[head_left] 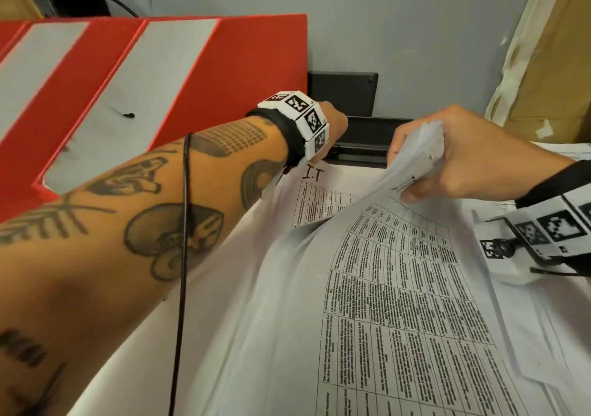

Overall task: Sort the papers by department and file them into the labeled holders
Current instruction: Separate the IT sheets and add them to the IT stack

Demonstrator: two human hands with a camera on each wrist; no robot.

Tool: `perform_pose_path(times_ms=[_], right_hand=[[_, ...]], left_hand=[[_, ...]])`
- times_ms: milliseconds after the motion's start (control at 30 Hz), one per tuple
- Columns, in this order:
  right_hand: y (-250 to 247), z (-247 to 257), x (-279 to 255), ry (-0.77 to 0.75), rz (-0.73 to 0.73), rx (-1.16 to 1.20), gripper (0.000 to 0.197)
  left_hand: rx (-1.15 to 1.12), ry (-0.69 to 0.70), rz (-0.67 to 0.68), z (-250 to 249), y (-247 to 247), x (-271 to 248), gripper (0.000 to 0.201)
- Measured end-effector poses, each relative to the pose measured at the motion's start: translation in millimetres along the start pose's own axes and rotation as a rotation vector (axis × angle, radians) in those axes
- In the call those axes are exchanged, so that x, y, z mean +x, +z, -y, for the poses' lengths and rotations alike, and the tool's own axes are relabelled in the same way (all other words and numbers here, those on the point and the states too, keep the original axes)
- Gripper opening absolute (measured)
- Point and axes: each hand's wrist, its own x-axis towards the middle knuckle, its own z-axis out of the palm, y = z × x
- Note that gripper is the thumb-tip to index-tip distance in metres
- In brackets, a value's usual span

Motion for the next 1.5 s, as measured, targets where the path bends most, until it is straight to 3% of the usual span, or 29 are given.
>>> perform_pose_path(times_ms=[100, 200, 300, 433, 633, 733, 800, 867, 933, 1033, 1167, 1400, 1500], right_hand=[[1, -1, 0, -0.001, 0.016, 0.004, 0.039], [1, -2, 0, 0.011, 0.032, 0.007, 0.038], [1, -2, 1, 0.016, 0.026, 0.010, 0.041], [3, 4, 2, 0.005, -0.041, 0.038, 0.054], [0, -2, 1, 0.022, -0.041, 0.043, 0.044], [1, -4, 2, 0.022, -0.070, 0.040, 0.044], [1, -4, 2, 0.031, -0.090, 0.034, 0.056], [-2, -2, 1, 0.053, -0.089, 0.012, 0.066], [-3, 2, 0, 0.054, -0.052, -0.019, 0.062], [-1, 5, 0, 0.036, 0.006, -0.054, 0.044], [-2, -1, 1, 0.061, 0.002, -0.045, 0.035], [0, 1, 0, 0.038, 0.023, 0.002, 0.039], [0, 1, 0, 0.048, 0.040, 0.013, 0.039]], left_hand=[[-0.025, 0.010, -0.019, 2, -4, -1, 0.038], [0.005, -0.003, -0.097, 6, -10, -8, 0.024], [-0.008, 0.000, -0.129, 9, -22, -18, 0.031], [-0.216, 0.153, -0.008, 12, -54, -32, 0.017], [-0.677, 0.366, 0.163, 10, -84, -58, 0.016], [-0.948, 0.341, 0.186, 16, -72, -50, 0.011], [-0.845, 0.233, 0.135, 17, -58, -36, 0.014], [-0.505, 0.118, 0.134, 16, -37, -16, 0.015], [-0.128, 0.038, 0.128, 14, -11, -1, 0.020], [0.100, -0.029, 0.166, 10, 17, 16, 0.031], [0.131, -0.026, 0.264, 2, 18, 18, 0.034], [0.090, -0.010, 0.075, -8, -1, -1, 0.051], [0.065, -0.009, 0.031, -6, -8, -9, 0.046]])
